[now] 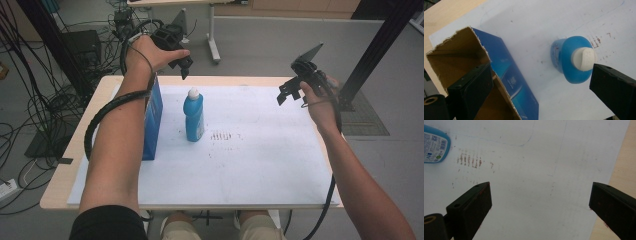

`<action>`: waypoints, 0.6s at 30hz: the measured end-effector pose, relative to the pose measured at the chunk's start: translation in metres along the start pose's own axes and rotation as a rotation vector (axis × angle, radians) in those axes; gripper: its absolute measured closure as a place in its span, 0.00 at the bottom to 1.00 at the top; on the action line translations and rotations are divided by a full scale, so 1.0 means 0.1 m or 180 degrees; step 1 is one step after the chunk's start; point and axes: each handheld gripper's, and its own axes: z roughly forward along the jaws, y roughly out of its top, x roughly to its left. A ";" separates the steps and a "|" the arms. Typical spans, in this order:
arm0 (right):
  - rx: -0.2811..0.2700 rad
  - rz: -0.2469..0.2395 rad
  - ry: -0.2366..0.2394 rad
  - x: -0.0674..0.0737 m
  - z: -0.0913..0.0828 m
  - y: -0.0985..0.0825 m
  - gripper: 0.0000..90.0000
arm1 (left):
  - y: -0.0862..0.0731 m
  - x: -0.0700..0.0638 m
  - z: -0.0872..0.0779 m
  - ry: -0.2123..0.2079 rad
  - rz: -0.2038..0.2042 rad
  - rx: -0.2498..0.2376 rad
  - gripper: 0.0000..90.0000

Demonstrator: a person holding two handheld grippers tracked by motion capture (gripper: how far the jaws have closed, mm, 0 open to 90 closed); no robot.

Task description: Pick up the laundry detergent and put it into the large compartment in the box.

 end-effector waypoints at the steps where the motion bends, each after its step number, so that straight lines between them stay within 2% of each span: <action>1: -0.0001 -0.0001 -0.0001 0.00 0.00 0.00 0.05 | 0.00 0.00 0.00 0.0001 0.0001 0.0006 0.06; 18: -0.0001 -0.0007 0.0008 0.01 -0.01 -0.02 0.05 | 0.00 -0.01 0.02 -0.0025 0.0004 0.0012 0.06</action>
